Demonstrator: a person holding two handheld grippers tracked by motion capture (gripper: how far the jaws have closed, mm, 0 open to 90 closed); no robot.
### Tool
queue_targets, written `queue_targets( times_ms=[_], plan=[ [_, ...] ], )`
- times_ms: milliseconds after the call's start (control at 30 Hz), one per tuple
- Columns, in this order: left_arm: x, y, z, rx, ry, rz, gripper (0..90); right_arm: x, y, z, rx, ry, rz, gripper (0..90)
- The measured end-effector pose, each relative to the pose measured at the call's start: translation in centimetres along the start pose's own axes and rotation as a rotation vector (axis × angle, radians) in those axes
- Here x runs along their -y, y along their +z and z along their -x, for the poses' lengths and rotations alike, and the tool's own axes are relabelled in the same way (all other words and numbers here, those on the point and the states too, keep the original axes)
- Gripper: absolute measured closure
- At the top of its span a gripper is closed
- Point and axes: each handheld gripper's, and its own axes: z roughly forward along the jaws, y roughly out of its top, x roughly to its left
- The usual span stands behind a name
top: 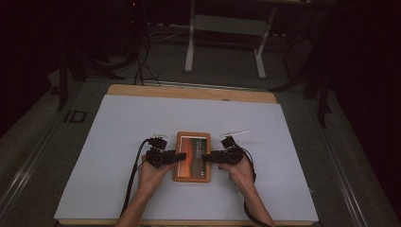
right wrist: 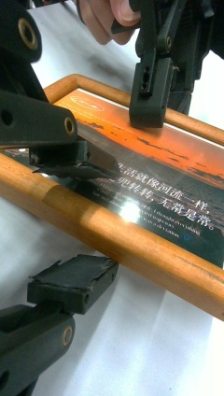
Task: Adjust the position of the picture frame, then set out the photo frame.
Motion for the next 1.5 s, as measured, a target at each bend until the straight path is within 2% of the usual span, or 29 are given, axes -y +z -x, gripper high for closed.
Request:
queue_targets(
  times_ms=[67, 133, 233, 333, 433, 500, 567, 767, 867, 967, 1100, 1267, 1367, 1500],
  plan=[
    [0.1, 0.0, 0.1, -0.004, 0.012, 0.001, 46.1, -0.1, 0.0, 0.1, -0.003, -0.008, -0.008, 49.6],
    [0.1, -0.1, 0.2, -0.025, 0.03, 0.004, 43.1, -0.1, -0.1, 0.1, 0.002, -0.019, -0.009, 49.6],
    [0.4, -0.7, 0.4, -0.042, 0.061, 0.026, 40.0, 0.0, -0.6, 0.1, 0.038, -0.038, -0.007, 46.3],
    [0.5, -1.3, 0.4, -0.055, 0.078, 0.049, 38.1, 0.1, -1.1, 0.2, 0.051, -0.036, 0.005, 44.6],
    [0.9, -2.0, 0.5, -0.091, 0.103, 0.09, 38.1, 0.1, -1.6, 0.0, 0.081, -0.053, 0.011, 43.7],
    [0.9, -2.5, 0.5, -0.101, 0.093, 0.121, 38.3, 0.0, -2.0, -0.2, 0.102, -0.067, 0.017, 43.4],
    [0.8, -2.7, 0.7, -0.109, 0.1, 0.138, 38.3, -0.1, -2.3, -0.4, 0.12, -0.08, 0.03, 43.0],
    [1.2, -3.6, 1.5, -0.174, 0.195, 0.146, 37.5, -0.5, -3.2, -1.8, 0.189, -0.18, 0.051, 42.0],
    [1.4, -4.4, 1.7, -0.196, 0.222, 0.167, 37.2, -0.8, -3.5, -2.5, 0.219, -0.222, 0.064, 41.5],
    [1.7, -5.2, 2.1, -0.223, 0.27, 0.185, 36.4, -1.3, -3.5, -3.2, 0.25, -0.277, 0.071, 40.0],
    [2.0, -6.0, 2.6, -0.22, 0.288, 0.205, 36.0, -1.8, -3.3, -3.9, 0.254, -0.331, 0.088, 39.4],
    [2.2, -6.5, 3.1, -0.217, 0.306, 0.216, 35.8, -2.5, -2.7, -4.3, 0.264, -0.364, 0.094, 40.6],
    [2.1, -6.6, 3.3, -0.172, 0.299, 0.196, 34.4, -2.8, -2.3, -4.4, 0.276, -0.378, 0.104, 45.0],
    [2.0, -6.9, 4.1, -0.164, 0.326, 0.205, 34.4, -3.1, -1.8, -4.4, 0.271, -0.389, 0.124, 55.9]
  ],
)
